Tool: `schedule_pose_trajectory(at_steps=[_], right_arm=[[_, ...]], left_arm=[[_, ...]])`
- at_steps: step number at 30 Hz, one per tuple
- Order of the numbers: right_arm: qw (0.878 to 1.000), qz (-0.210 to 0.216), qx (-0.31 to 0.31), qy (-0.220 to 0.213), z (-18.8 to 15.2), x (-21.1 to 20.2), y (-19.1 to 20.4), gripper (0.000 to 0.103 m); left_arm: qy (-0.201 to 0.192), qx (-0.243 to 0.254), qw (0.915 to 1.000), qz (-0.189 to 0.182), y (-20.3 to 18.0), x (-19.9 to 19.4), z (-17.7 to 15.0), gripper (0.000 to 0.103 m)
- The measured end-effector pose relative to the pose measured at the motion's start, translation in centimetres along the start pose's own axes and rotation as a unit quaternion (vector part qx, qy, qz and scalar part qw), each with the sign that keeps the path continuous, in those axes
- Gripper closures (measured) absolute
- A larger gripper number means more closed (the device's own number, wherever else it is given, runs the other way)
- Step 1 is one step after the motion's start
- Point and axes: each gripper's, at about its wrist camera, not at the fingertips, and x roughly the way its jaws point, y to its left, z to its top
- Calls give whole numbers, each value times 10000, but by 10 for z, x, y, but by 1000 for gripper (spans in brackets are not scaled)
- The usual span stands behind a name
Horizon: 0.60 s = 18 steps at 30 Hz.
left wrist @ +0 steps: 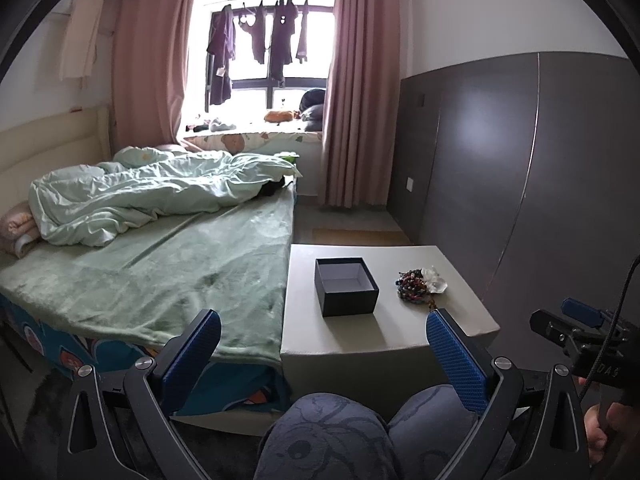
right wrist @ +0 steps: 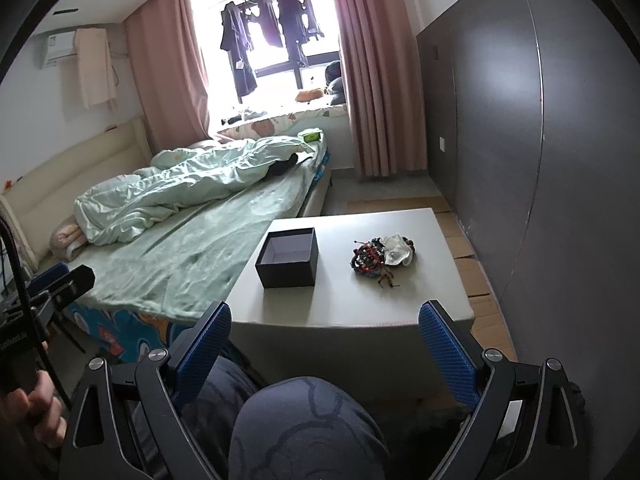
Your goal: Organize jewelry
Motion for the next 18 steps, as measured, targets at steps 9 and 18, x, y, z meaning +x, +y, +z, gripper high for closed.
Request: schedule_pose_trajectory(at_steps=[9,18], right_arm=[[10000,-31,-1,24,1,1,1,8],[10000,-72,48,-2,2,2,-3,8]], left_arm=[[-23,20,10000,-36,2,3,-1,0],[-18,12,10000,-87,-1,5,-1,0]])
